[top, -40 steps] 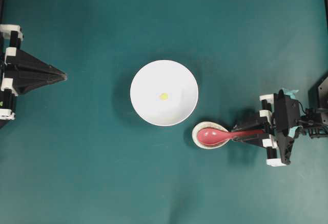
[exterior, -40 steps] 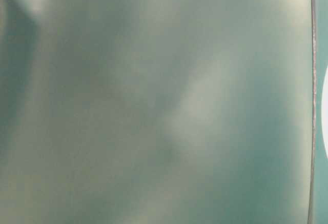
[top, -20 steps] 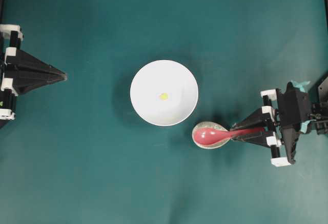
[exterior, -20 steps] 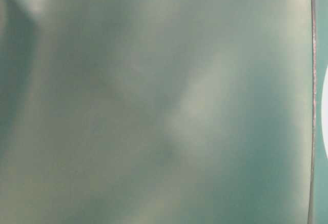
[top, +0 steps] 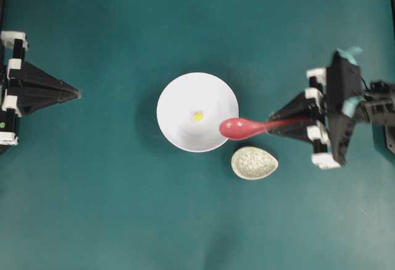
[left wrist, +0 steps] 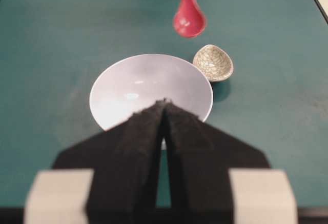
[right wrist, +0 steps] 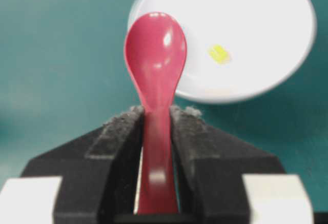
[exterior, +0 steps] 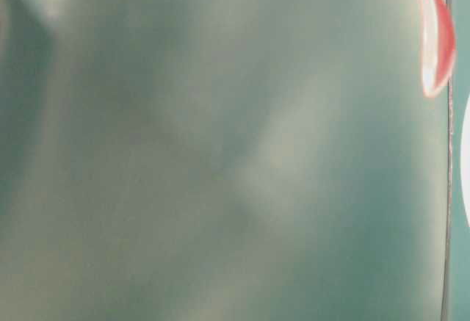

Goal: Scoop the yellow hexagonal prism block from the bowl with a spoon using the right arm.

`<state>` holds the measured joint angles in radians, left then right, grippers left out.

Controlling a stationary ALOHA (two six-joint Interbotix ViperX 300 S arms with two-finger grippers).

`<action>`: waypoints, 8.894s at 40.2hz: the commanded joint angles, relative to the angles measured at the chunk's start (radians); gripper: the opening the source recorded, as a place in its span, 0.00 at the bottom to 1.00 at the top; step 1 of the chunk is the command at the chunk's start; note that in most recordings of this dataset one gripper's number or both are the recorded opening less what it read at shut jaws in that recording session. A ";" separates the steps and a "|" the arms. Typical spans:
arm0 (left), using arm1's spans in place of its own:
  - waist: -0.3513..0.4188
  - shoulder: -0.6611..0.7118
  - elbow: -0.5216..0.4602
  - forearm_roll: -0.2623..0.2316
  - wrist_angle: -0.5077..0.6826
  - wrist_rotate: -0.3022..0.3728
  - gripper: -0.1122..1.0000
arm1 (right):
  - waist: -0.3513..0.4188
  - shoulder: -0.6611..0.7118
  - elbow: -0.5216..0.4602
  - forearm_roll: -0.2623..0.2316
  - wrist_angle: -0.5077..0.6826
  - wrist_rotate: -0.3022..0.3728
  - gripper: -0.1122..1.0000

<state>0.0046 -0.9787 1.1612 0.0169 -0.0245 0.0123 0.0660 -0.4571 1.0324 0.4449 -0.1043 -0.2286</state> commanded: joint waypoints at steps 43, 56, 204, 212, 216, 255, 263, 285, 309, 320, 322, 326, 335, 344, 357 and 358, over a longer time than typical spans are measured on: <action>0.002 0.011 -0.017 0.005 0.048 0.005 0.09 | -0.218 0.374 -0.558 -0.120 0.781 0.038 0.30; 0.002 0.011 -0.017 0.005 0.044 0.005 0.09 | -0.212 0.420 -0.601 -0.212 0.861 0.206 0.30; 0.002 0.008 -0.018 0.005 0.040 0.005 0.09 | -0.166 0.448 -0.600 -0.268 0.446 0.209 0.30; 0.002 0.008 -0.018 0.005 0.040 0.005 0.09 | -0.166 0.437 -0.583 -0.267 0.443 0.213 0.30; 0.002 0.008 -0.018 0.005 0.040 0.005 0.09 | -0.166 0.437 -0.583 -0.267 0.445 0.213 0.30; 0.002 0.006 -0.018 0.005 0.040 0.005 0.09 | -0.166 0.327 -0.526 -0.268 0.449 0.218 0.30; 0.002 0.008 -0.018 0.005 0.040 0.005 0.09 | -0.164 0.247 -0.453 -0.258 0.422 0.222 0.30; 0.002 0.005 -0.018 0.005 0.040 0.005 0.09 | -0.029 0.048 -0.227 -0.232 0.244 0.222 0.30; 0.002 -0.006 -0.020 0.005 0.044 0.005 0.09 | 0.175 0.058 0.057 -0.121 -0.031 0.279 0.30; 0.002 -0.006 -0.020 0.005 0.040 0.005 0.09 | 0.186 0.140 0.083 -0.107 -0.049 0.328 0.30; 0.002 -0.006 -0.020 0.005 0.040 0.005 0.09 | 0.186 0.156 0.078 -0.107 -0.048 0.330 0.30; 0.002 -0.006 -0.020 0.005 0.040 0.005 0.09 | 0.186 0.183 0.071 -0.106 -0.048 0.331 0.30; 0.002 -0.006 -0.021 0.005 0.040 0.005 0.09 | 0.186 0.189 0.066 -0.106 -0.051 0.331 0.30; 0.000 -0.006 -0.021 0.005 0.040 0.005 0.09 | 0.186 0.187 0.066 -0.106 -0.046 0.339 0.30; 0.000 -0.006 -0.021 0.005 0.040 0.005 0.09 | 0.186 0.153 0.066 -0.106 -0.026 0.351 0.49; 0.002 -0.006 -0.021 0.005 0.040 0.005 0.09 | 0.186 0.152 0.064 -0.106 -0.026 0.351 0.51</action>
<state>0.0046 -0.9894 1.1612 0.0199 0.0261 0.0153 0.2485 -0.2838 1.1167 0.3359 -0.1304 0.1212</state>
